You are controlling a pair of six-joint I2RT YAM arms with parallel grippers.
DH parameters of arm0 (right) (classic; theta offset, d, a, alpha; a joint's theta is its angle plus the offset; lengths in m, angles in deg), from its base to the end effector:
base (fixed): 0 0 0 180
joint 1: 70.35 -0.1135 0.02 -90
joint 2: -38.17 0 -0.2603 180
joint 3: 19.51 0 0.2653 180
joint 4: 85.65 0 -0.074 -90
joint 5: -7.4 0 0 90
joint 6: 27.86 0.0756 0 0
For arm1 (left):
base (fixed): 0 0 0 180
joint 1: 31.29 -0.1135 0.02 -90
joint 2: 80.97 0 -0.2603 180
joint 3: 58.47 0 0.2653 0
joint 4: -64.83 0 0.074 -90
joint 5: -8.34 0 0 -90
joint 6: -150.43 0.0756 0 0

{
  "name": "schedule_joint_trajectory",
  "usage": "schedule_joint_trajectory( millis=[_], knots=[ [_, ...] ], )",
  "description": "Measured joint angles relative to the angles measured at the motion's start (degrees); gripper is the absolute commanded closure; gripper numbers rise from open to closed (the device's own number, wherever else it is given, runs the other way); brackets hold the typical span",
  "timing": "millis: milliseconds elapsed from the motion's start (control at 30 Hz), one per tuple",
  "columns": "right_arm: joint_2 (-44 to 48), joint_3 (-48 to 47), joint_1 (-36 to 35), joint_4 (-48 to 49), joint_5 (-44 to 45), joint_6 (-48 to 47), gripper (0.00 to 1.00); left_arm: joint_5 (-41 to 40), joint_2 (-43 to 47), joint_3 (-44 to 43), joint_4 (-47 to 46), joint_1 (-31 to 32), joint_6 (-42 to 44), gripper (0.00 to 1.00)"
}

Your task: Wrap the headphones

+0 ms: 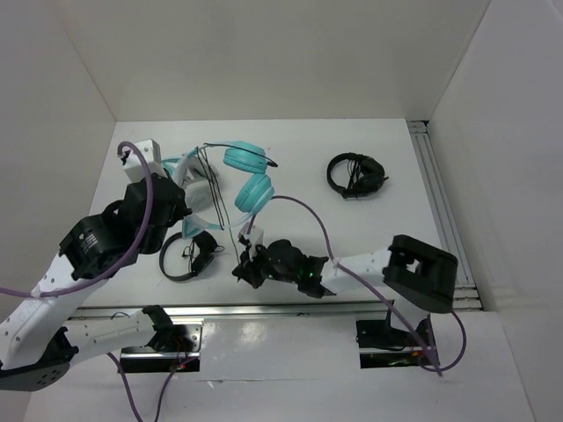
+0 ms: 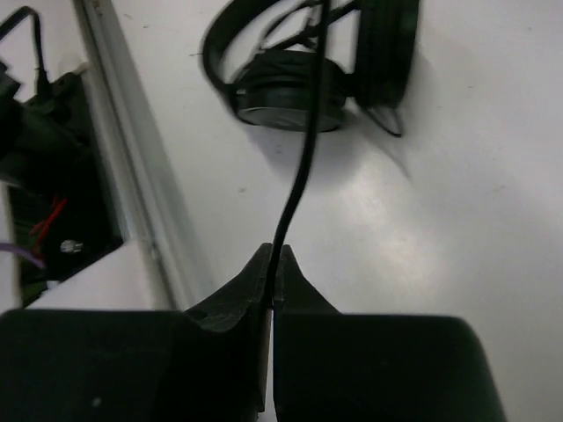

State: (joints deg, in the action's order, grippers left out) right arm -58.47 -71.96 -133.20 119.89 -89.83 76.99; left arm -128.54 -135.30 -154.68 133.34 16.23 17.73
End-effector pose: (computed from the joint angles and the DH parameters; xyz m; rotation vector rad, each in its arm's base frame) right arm 0.1656 0.3438 0.1395 -0.9102 1.8179 1.0146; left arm 0.1610 -0.0941 0.4457 -0.4112 1.8439 -0.2396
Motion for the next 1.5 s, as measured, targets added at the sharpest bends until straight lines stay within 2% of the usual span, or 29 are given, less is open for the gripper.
schedule_joint_trajectory(
  millis=[233, 400, 533, 700, 867, 1000, 1167, 1333, 1367, 1500],
  knots=[
    [16.17, -2.4, -20.76, -18.49, 24.9, 0.52, 1.0, -2.36, -2.86, 5.68, -0.5, -6.62, -1.11, 1.0],
    [20.06, -10.64, -26.69, -34.53, 38.97, 0.72, 1.0, -1.88, -10.1, 9.75, -1.18, -8.41, 1.55, 1.0],
    [20.26, -18.91, -29.4, -47.28, 47.28, -1.07, 1.0, -0.87, -17.03, 9.81, -0.94, -6.8, 4.44, 1.0],
    [20.28, -26.1, -29.73, -58.84, 52.09, -5.73, 1.0, 6.78, -18.91, 12.87, -3.41, -3.78, 11.41, 1.0],
    [20.76, -26.71, -29.79, -68.61, 56.22, -9.64, 1.0, 18.95, -18.34, 18.86, -8.22, -3.56, 18.86, 1.0],
    [22.99, -26.21, -29.79, -73.35, 60.52, -10.97, 0.91, 27.47, -18.34, 20.24, -9.77, -3.1, 21.75, 1.0],
    [28.28, -21.84, -28.55, -72.57, 64.22, -14.84, 0.89, 33.64, -18.18, 20.68, -12.94, -1.7, 21.92, 1.0],
    [31.39, -17.16, -20.52, -68.11, 59.87, -20.85, 0.89, 36.52, -18.12, 22.1, -15.39, -0.48, 21.57, 1.0],
    [31.95, -16.61, -18.84, -67.08, 58.16, -21.77, 0.85, 36.72, -18.12, 22.16, -15.98, -0.26, 21.49, 1.0],
    [33.29, -15.32, -15.17, -63.82, 54.8, -24.06, 0.83, 37.0, -17.92, 22.18, -17.46, 0.79, 21.51, 1.0]
  ],
)
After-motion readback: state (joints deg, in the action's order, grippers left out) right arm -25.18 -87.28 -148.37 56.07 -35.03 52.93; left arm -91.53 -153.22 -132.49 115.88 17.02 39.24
